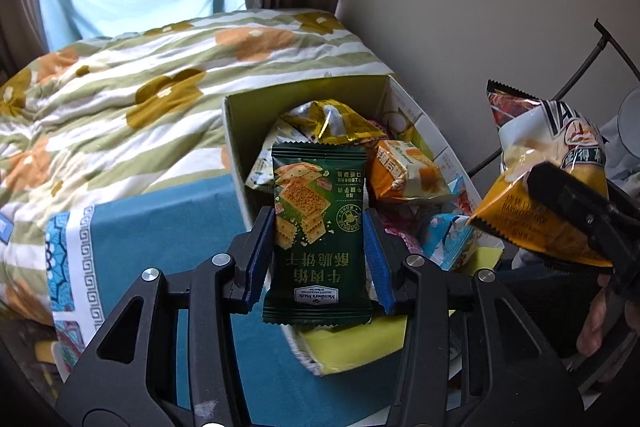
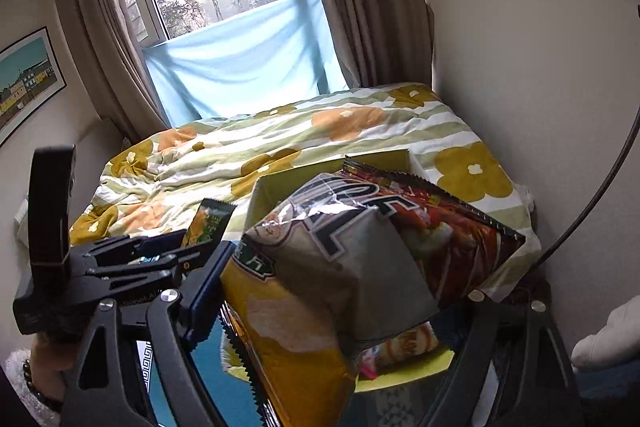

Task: Organize snacks
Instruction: 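Open the left tool to drop the green cracker packet into the box, then open the right tool to drop the yellow chips bag into the box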

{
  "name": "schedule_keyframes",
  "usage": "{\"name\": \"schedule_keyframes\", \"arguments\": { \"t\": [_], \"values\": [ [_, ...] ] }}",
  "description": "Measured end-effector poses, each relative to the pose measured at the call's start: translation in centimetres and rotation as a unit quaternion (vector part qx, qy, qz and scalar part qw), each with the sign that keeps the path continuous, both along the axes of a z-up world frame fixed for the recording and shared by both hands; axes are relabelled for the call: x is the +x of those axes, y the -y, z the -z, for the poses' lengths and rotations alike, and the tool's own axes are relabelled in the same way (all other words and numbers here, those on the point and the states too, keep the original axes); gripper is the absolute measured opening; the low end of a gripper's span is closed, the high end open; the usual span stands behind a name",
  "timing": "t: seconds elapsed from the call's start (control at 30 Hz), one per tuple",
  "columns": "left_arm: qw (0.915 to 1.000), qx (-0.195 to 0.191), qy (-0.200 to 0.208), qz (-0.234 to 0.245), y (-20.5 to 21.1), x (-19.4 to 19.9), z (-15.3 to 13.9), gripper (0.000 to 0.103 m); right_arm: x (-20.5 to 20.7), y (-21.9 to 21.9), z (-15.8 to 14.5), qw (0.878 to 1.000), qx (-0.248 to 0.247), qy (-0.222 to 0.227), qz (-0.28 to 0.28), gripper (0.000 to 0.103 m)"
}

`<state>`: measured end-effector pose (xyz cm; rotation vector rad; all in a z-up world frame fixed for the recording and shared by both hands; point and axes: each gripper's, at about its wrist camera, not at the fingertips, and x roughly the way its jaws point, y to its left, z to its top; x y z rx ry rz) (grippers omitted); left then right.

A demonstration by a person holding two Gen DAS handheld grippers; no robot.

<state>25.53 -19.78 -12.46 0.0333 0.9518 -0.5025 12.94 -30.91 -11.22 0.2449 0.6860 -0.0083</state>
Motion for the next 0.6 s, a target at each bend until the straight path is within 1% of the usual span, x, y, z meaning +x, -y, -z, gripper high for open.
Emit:
{"name": "schedule_keyframes", "arguments": {
  "t": [0.03,0.1,0.13,0.17,0.27,0.37,0.43,0.5,0.6],
  "values": [
    [0.9999,0.004,-0.006,-0.01,0.4,-0.2,0.4,0.042,0.2,0.9,0.0,1.0,0.004,-0.001,-0.005,0.082],
    [0.9992,0.017,-0.016,-0.032,1.0,-0.7,1.2,0.06,0.5,2.1,0.2,1.0,0.006,-0.002,-0.016,0.082],
    [0.9986,0.023,-0.018,-0.045,1.1,-0.8,1.6,0.089,0.7,2.5,0.3,1.0,0.007,-0.004,-0.025,0.082],
    [0.9978,0.026,-0.019,-0.058,0.9,-1.0,1.8,0.102,1.0,2.8,0.5,0.999,0.008,-0.006,-0.034,0.082],
    [0.997,0.013,-0.022,-0.073,0.1,-1.5,2.0,0.102,2.0,3.7,1.2,0.999,0.015,-0.014,-0.05,0.082],
    [0.9957,0.02,-0.023,-0.087,-0.3,-1.6,1.9,0.102,2.6,4.6,1.8,0.998,0.025,-0.018,-0.056,0.082],
    [0.9949,0.015,-0.02,-0.098,-0.8,-1.6,1.4,0.102,3.2,5.0,2.2,0.998,0.028,-0.024,-0.058,0.082],
    [0.9942,0.007,-0.015,-0.106,-1.2,-1.5,0.7,0.102,3.9,5.2,2.1,0.997,0.027,-0.028,-0.063,0.083],
    [0.9924,0.006,-0.006,-0.123,-1.6,-1.2,0.1,0.102,5.0,5.7,1.3,0.996,0.02,-0.023,-0.082,0.084]
  ]
}}
